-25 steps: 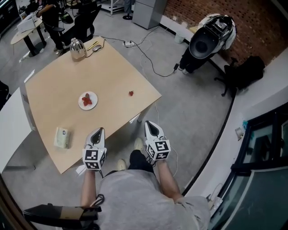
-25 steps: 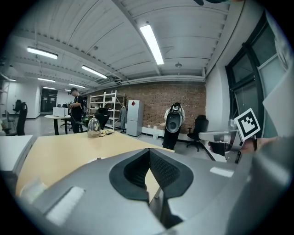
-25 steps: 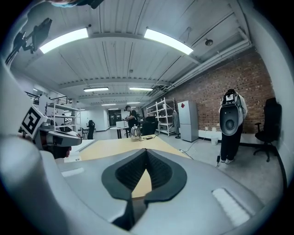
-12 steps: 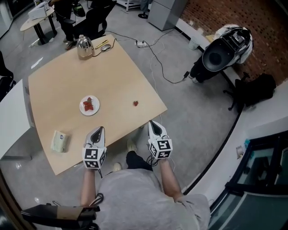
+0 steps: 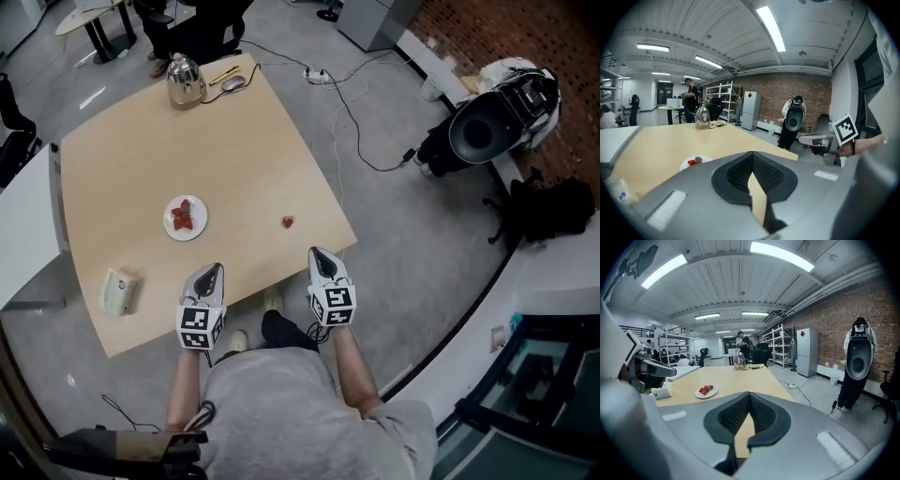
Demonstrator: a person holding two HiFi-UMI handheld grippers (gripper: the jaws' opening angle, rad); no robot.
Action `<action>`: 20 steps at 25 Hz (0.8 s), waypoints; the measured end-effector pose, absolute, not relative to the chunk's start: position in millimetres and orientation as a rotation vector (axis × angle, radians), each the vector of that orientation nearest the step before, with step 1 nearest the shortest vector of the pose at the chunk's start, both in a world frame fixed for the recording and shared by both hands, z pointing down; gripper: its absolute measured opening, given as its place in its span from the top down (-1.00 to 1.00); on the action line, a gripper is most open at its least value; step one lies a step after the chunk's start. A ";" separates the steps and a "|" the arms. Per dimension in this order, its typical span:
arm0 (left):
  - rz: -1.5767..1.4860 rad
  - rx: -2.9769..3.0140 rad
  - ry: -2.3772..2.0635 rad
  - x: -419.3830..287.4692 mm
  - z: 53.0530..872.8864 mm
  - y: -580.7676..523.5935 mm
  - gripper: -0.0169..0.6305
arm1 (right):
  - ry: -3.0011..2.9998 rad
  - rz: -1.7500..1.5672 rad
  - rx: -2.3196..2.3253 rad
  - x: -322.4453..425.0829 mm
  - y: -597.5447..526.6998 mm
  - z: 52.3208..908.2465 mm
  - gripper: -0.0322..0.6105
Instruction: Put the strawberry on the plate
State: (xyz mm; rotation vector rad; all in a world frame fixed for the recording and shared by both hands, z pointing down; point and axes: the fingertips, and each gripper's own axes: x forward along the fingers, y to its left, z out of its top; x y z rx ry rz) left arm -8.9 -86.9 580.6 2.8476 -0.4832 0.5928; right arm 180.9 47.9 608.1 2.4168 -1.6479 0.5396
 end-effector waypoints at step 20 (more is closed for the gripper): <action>0.748 2.687 -0.674 4.7 610.2 -87.0 0.89 | -1.805 0.728 2.129 217.7 -2.2 694.8 0.88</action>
